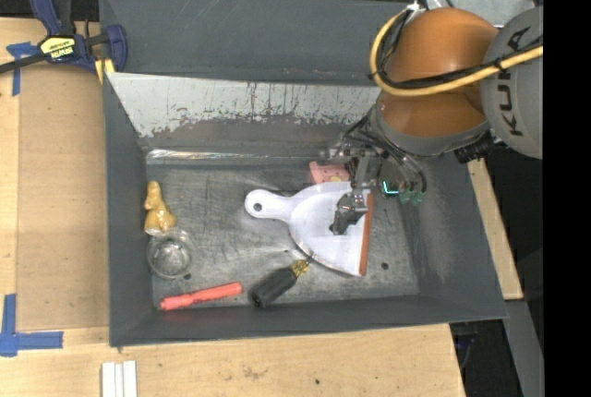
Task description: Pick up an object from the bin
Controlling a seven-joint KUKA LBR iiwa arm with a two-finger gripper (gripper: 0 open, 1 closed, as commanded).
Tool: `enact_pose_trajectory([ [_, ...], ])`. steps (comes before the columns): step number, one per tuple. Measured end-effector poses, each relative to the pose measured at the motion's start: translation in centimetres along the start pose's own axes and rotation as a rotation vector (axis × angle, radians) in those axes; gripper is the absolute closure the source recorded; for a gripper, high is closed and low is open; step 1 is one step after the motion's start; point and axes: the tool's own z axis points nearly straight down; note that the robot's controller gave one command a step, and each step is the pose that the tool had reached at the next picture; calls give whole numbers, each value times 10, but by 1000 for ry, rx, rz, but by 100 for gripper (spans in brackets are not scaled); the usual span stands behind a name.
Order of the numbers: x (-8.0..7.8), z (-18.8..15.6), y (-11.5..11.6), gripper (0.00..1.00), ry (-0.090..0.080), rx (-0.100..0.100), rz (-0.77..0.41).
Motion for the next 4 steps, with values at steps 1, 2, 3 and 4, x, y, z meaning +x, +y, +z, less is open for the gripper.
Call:
enact_pose_trajectory([
  [1,-2,-4,0,0,-8,0,0],
  [2,-4,27,-10,0,-13,0,-82],
  [3,-2,38,-14,0,-10,1,-108],
  [4,-11,71,-27,0,-8,0,15],
])
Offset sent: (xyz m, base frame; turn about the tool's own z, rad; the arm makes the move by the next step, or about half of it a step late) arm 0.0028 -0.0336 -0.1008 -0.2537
